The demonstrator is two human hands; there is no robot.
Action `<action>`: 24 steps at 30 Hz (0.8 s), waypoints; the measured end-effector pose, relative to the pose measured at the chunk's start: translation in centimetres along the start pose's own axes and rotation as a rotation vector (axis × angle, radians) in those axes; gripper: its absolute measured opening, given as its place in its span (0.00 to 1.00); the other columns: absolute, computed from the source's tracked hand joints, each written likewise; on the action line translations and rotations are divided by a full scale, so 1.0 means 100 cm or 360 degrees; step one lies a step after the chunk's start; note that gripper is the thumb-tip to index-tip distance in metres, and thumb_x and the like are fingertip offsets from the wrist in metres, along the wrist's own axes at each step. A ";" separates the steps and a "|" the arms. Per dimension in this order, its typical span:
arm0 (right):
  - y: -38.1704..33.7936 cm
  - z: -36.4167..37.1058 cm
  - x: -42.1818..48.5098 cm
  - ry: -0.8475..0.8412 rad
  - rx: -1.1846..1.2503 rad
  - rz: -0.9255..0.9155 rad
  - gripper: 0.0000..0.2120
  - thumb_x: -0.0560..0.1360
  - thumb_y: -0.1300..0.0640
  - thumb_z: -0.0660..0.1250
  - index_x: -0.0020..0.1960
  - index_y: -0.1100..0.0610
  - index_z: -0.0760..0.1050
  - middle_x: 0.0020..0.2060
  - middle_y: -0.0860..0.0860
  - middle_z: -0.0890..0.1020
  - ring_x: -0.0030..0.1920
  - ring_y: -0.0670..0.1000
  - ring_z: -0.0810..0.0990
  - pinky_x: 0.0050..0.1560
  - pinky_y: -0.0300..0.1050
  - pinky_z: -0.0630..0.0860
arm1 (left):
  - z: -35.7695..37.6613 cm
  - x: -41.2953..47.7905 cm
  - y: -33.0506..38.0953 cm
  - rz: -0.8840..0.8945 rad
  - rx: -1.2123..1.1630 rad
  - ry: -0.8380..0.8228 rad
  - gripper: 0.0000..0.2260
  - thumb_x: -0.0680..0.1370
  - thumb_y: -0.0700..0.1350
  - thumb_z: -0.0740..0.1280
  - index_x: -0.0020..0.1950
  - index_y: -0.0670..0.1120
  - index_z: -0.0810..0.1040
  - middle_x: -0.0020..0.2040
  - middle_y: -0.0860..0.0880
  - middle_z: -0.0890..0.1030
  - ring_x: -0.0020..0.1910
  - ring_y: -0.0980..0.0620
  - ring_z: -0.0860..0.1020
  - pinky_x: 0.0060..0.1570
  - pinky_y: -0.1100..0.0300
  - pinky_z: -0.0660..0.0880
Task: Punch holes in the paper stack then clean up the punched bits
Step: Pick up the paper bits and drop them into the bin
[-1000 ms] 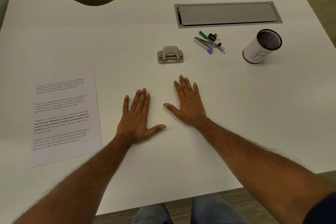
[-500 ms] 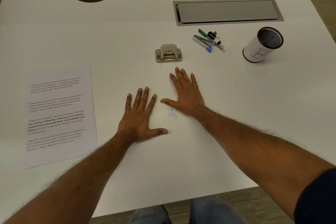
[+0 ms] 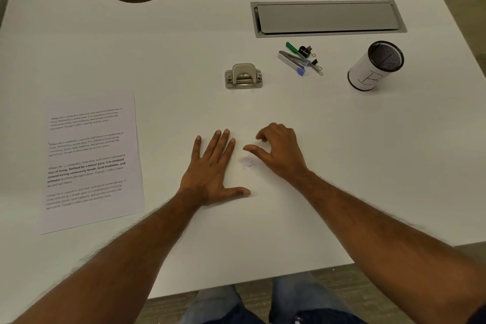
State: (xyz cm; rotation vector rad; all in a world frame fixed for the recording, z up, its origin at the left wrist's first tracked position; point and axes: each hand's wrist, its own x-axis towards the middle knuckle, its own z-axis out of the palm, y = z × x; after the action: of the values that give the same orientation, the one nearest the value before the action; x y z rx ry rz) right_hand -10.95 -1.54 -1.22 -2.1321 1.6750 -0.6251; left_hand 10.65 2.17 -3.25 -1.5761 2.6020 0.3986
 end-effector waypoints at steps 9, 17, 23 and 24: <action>-0.011 -0.005 -0.012 -0.0501 -0.0292 -0.0363 0.13 0.80 0.54 0.60 0.48 0.58 0.81 0.44 0.54 0.83 0.45 0.56 0.78 0.47 0.54 0.72 | 0.005 0.001 0.011 0.0019 -0.0009 0.0015 0.52 0.69 0.81 0.46 0.81 0.45 0.46 0.81 0.46 0.41 0.80 0.48 0.39 0.75 0.36 0.42; -0.008 -0.012 -0.023 -0.0233 0.0187 -0.0063 0.12 0.78 0.64 0.62 0.59 0.61 0.79 0.52 0.55 0.84 0.53 0.53 0.82 0.56 0.48 0.77 | 0.007 -0.003 0.012 -0.0006 0.0009 0.0003 0.52 0.69 0.80 0.44 0.81 0.45 0.44 0.81 0.46 0.40 0.80 0.48 0.38 0.75 0.37 0.40; -0.012 -0.011 -0.023 -0.0214 0.0381 0.0135 0.08 0.75 0.65 0.68 0.51 0.60 0.82 0.47 0.52 0.85 0.48 0.49 0.83 0.53 0.46 0.79 | 0.009 -0.005 0.013 0.0000 -0.0004 0.0020 0.50 0.69 0.80 0.44 0.81 0.48 0.44 0.81 0.46 0.40 0.80 0.47 0.38 0.75 0.36 0.41; -0.010 -0.012 -0.023 -0.0195 0.0397 0.0210 0.07 0.74 0.64 0.69 0.50 0.59 0.82 0.46 0.51 0.85 0.47 0.49 0.82 0.52 0.46 0.79 | 0.009 -0.004 0.013 0.0004 -0.0002 0.0025 0.50 0.69 0.80 0.44 0.81 0.49 0.43 0.81 0.45 0.39 0.80 0.47 0.38 0.75 0.36 0.41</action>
State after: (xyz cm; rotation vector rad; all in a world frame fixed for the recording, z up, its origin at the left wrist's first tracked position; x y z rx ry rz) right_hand -11.25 0.93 0.04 -1.8324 1.5675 -0.6153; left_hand 9.67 3.34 -3.79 -1.5831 2.6160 0.3897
